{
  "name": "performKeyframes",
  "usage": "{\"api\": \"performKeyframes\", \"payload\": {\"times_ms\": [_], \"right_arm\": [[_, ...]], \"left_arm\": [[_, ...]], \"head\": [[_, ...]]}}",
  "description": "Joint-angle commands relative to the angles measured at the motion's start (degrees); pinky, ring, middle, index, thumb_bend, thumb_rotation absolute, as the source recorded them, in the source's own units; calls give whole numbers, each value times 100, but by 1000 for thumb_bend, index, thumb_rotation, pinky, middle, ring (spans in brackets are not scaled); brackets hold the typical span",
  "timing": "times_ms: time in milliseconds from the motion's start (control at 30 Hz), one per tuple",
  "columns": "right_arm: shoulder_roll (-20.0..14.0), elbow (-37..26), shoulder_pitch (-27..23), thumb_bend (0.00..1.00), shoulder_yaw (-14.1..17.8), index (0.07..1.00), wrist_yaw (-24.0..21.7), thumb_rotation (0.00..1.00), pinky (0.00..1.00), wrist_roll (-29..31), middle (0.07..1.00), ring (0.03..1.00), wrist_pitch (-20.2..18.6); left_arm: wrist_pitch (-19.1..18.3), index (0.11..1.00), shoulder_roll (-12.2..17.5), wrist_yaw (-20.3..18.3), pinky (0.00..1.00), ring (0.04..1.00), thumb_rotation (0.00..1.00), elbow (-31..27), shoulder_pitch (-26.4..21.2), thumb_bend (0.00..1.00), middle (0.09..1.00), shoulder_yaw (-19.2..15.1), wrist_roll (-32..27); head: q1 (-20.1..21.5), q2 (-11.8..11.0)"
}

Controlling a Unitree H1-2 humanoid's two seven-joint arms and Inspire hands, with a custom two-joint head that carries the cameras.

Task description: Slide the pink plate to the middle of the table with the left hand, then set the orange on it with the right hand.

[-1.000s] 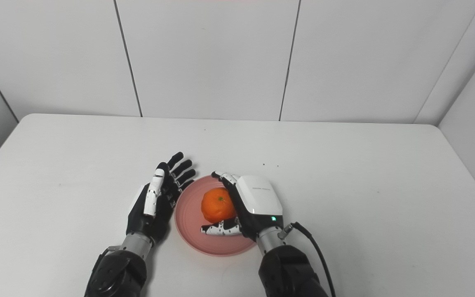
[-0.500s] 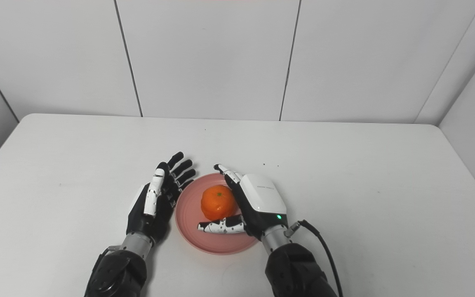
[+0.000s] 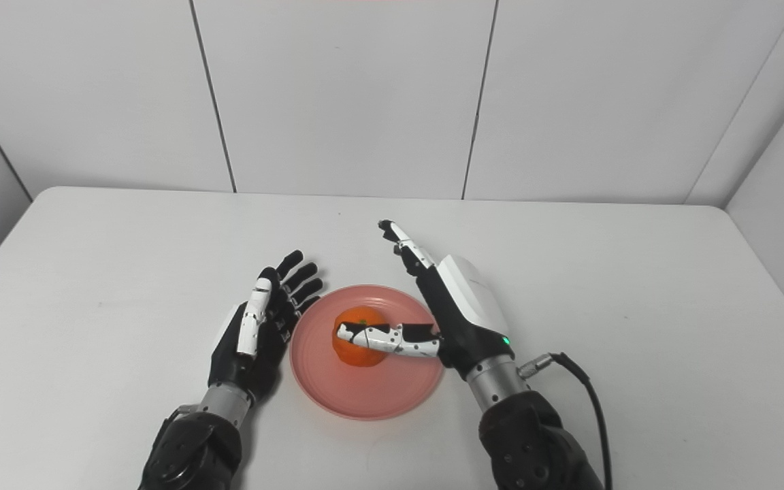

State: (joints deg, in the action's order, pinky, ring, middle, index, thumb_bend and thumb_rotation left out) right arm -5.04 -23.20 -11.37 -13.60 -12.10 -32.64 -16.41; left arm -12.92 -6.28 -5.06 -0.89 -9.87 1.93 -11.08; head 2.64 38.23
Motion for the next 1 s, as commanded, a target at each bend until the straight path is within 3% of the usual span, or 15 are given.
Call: {"api": "performKeyframes", "payload": {"times_ms": [0,100,167,267,467,600,967], "right_arm": [[92,-213,-92,1000,148,942,230,644,809,67,909,880,77],[105,-138,-30,1000,259,961,389,737,821,100,925,894,185],[108,-79,5,968,303,963,492,866,825,92,930,897,245],[149,-69,91,918,348,975,563,983,838,113,945,905,126],[458,42,317,839,694,979,803,1000,859,812,966,931,162],[586,180,357,792,956,970,898,1000,878,1403,969,942,389],[557,254,453,890,1068,1000,925,1000,956,1893,1000,990,61]], "left_arm": [[-49,892,-6,-20,881,890,1000,9,-12,415,896,-24,-78],[-34,891,-7,-17,876,887,1000,7,-7,416,896,-27,-60],[-42,894,-7,-14,876,886,1000,-8,-1,418,898,-30,-62],[-52,899,0,-27,884,890,1000,-41,9,415,904,-26,-67],[-138,922,127,-61,916,914,1000,-286,49,420,928,93,83],[-400,976,225,-125,981,970,1000,-620,68,411,981,152,-2],[-594,1000,425,-69,1000,1000,986,-1431,209,410,1000,267,203]], "head": [[-2,-3],[-3,-12],[8,-12],[16,-12],[58,3],[56,13],[119,24]]}}
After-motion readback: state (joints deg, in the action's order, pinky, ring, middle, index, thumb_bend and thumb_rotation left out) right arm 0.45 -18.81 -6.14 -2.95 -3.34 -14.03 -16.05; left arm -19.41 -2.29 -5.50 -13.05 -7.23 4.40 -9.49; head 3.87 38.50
